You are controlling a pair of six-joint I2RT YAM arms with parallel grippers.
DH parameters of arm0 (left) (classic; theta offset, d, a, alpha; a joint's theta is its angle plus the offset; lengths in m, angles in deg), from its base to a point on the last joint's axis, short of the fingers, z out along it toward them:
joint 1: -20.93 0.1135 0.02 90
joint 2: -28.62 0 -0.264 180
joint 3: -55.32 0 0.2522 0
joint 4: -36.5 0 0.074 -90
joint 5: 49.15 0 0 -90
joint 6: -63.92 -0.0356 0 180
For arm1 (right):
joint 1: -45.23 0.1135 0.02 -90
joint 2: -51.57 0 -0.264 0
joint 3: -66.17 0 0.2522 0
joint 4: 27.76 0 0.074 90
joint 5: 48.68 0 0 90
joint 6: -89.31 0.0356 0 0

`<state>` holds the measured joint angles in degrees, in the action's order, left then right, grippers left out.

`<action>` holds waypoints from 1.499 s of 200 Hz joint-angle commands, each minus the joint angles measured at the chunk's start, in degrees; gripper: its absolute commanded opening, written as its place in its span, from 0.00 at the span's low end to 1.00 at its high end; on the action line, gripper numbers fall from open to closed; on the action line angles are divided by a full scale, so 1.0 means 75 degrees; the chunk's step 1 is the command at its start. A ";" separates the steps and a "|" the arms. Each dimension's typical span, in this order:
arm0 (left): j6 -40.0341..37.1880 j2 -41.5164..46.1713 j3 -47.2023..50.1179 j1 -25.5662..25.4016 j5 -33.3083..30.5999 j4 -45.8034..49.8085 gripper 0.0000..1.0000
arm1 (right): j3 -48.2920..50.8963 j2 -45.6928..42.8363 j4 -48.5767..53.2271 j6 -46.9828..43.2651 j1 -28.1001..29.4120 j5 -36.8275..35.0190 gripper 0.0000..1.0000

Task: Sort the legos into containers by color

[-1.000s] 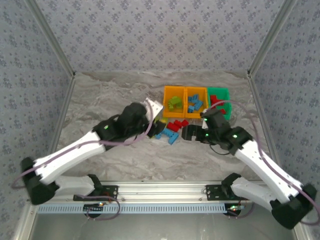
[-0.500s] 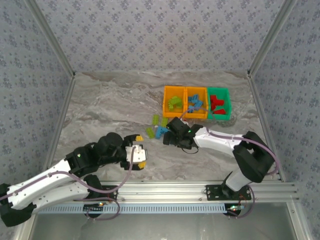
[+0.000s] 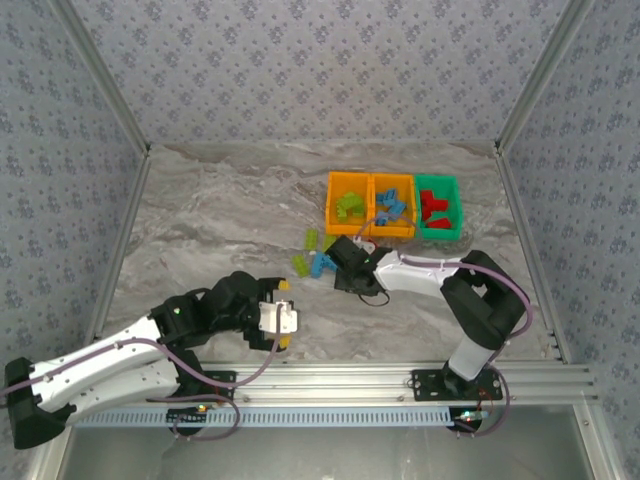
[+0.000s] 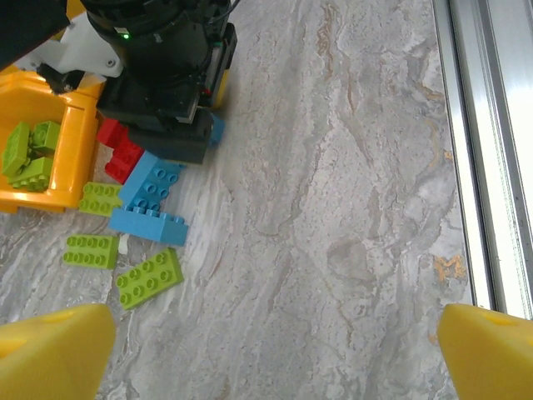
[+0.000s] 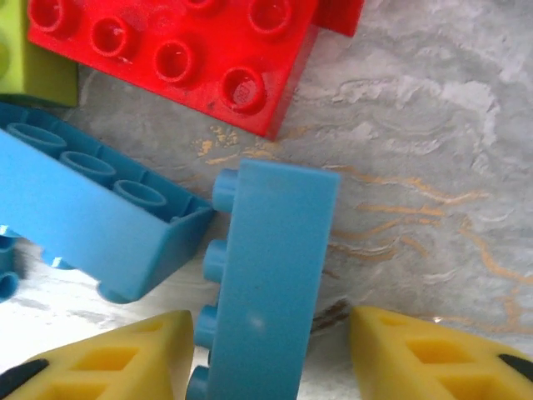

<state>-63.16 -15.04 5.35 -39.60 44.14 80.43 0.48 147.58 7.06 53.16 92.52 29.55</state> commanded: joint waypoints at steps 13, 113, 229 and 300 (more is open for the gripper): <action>-0.0209 0.0133 0.0027 -0.0015 0.0335 -0.0271 0.99 | 0.0579 -0.0606 0.0166 0.0422 -0.0001 -0.0490 0.41; -0.0292 0.0929 0.0747 0.0340 0.0434 -0.1592 0.99 | 0.0526 -0.4174 0.0967 -0.2648 -0.1652 -0.1561 0.25; -0.0064 0.0923 0.0933 0.0477 -0.0133 -0.1697 0.99 | -0.3434 0.0516 0.0468 -0.4011 -0.4371 0.0694 0.43; 0.3117 -0.0959 -0.0648 0.0852 -0.1675 -0.1213 0.99 | -0.1893 -0.3106 0.1542 -0.4038 -0.3841 0.1269 0.57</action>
<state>-53.19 -19.21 7.84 -35.07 37.58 70.14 -18.05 135.34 12.78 23.70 61.29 35.80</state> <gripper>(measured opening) 0.992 0.524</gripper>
